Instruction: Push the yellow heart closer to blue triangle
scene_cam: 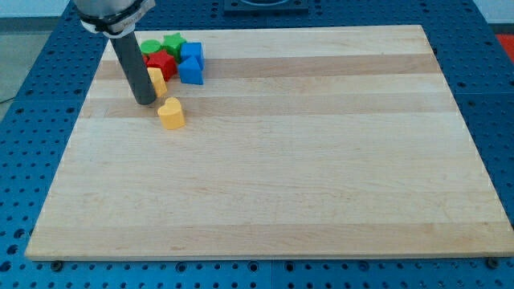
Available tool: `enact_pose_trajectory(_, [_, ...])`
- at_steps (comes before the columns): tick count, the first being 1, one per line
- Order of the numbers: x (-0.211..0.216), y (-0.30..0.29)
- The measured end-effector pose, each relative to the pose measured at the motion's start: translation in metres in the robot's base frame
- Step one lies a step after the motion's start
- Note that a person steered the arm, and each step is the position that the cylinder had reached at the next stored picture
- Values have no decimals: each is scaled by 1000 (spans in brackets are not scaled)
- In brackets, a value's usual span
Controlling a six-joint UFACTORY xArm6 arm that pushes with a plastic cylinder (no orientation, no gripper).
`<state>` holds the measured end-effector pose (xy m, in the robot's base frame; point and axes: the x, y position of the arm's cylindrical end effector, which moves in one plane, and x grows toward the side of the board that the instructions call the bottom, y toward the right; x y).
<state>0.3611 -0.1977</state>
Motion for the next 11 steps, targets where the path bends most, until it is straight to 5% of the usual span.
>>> enact_pose_trajectory(1, [-1,0])
enact_pose_trajectory(3, [97,-20])
enact_pose_trajectory(4, [99,12])
enact_pose_trajectory(6, [12,26])
enact_pose_trajectory(8, [71,38])
enact_pose_trajectory(11, [19,59])
